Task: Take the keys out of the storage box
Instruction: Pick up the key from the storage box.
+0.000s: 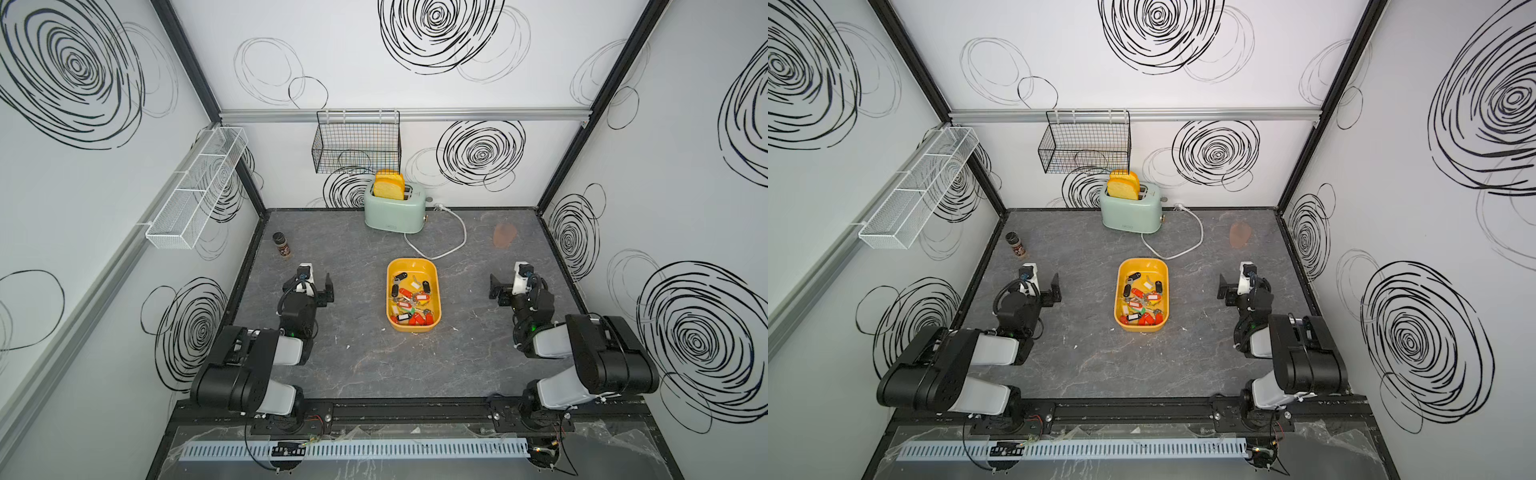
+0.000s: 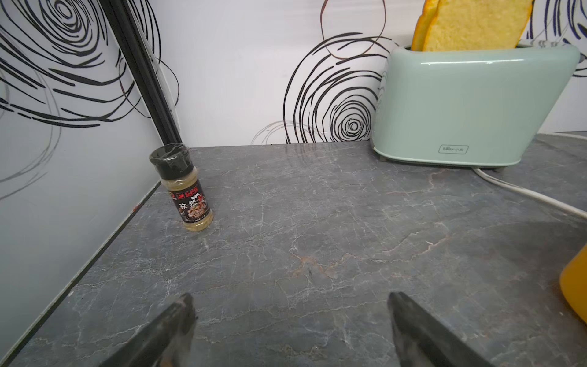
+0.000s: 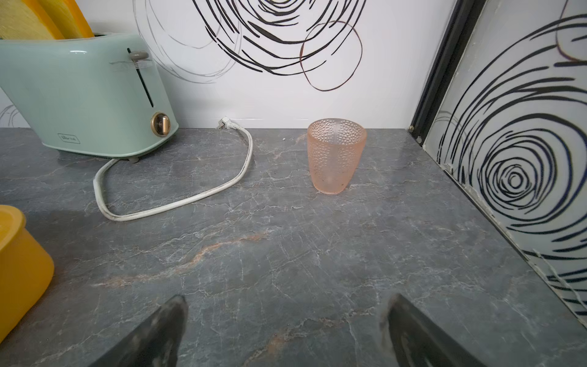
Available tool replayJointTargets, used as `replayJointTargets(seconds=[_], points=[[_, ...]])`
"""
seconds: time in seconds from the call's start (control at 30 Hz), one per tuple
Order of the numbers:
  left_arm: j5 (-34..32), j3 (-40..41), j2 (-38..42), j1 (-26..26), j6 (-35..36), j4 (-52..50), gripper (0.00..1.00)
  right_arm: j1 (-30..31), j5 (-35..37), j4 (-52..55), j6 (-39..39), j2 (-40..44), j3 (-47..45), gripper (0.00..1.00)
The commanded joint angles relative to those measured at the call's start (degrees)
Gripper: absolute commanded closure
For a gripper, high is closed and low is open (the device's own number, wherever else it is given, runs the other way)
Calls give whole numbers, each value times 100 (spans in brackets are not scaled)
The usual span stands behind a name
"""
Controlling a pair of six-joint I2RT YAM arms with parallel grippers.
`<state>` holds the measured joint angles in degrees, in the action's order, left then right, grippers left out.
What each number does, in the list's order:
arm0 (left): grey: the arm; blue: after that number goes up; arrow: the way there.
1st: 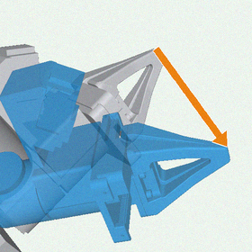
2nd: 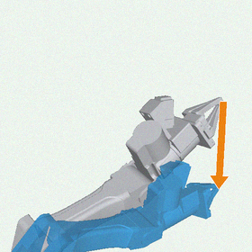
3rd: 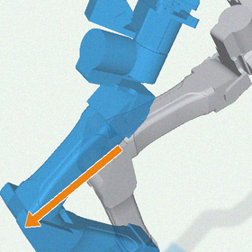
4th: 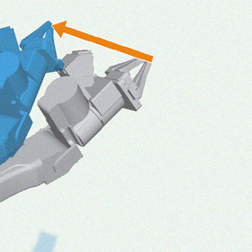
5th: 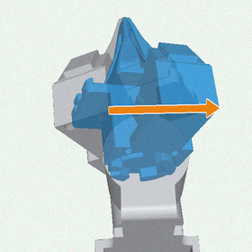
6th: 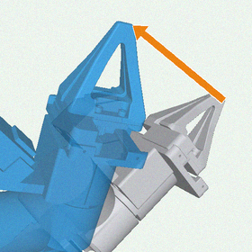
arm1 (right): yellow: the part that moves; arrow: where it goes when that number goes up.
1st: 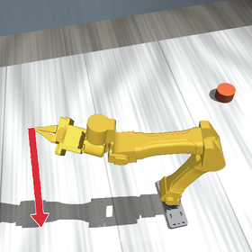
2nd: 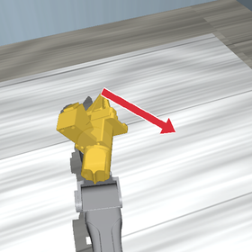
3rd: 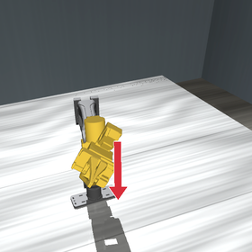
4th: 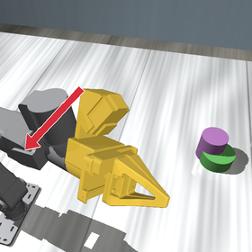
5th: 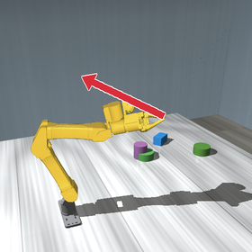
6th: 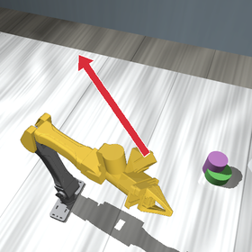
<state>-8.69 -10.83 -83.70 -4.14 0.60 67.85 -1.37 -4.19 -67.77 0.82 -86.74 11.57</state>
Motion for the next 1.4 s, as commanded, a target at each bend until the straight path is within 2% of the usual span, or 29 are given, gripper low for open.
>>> replayJointTargets(seconds=[0.0, 0.57, 0.63, 0.67, 0.7, 0.77, 0.83, 0.97, 1.03, 1.07, 1.1, 1.17, 1.2, 1.27, 1.37], points=[[-206, -42, -61, -60, -124, 729, 2, -36, -130, -339, -83, -26, 106, 1], [-21, -156, 15, 19, -167, 428, 2, -56, -88, -297, 12, 37, 181, 1], [-166, -268, 122, -17, -173, 175, 2, -57, 22, 1305, 2, 460, 806, 1], [-535, -488, 222, -91, -197, -257, 2, -47, 33, 1881, 6, 613, 1140, 1], [-786, -874, 368, -121, -241, -1120, 2, -61, 17, 2225, 133, 740, 1348, 1], [-836, -1511, 433, -129, -246, -2195, 2, -100, -2, 2378, 480, 939, 1508, 1], [-844, -1924, 465, -135, -413, -2696, 2, -117, -80, 2526, 753, 966, 1691, 1], [-329, -2550, 589, -42, -1019, -3592, 2, -161, -522, 3493, 1353, 902, 2370, 1], [372, -2787, 674, 150, -1610, -3920, 2, -346, -825, 3992, 2232, 922, 2669, 1], [755, -2867, 710, 311, -2150, -4033, 2, -486, -962, 4344, 2835, 907, 2832, 1], [1218, -2901, 702, 504, -2728, -4018, 2, -679, -1291, 4507, 3408, 843, 2910, 1], [2156, -2955, 565, 812, -3516, -3829, 2, -1031, -2543, 3907, 3960, 580, 2853, 1], [2602, -2989, 448, 919, -3782, -3683, 2, -1119, -2940, 3697, 4198, 456, 2861, 1], [2980, -3214, 318, 963, -3862, -3944, 2, -1070, -3114, 3677, 4310, 410, 2968, 1], [3126, -3555, 354, 905, -3625, -4693, 1, -911, -3318, 4251, 4322, 309, 3362, 1]])
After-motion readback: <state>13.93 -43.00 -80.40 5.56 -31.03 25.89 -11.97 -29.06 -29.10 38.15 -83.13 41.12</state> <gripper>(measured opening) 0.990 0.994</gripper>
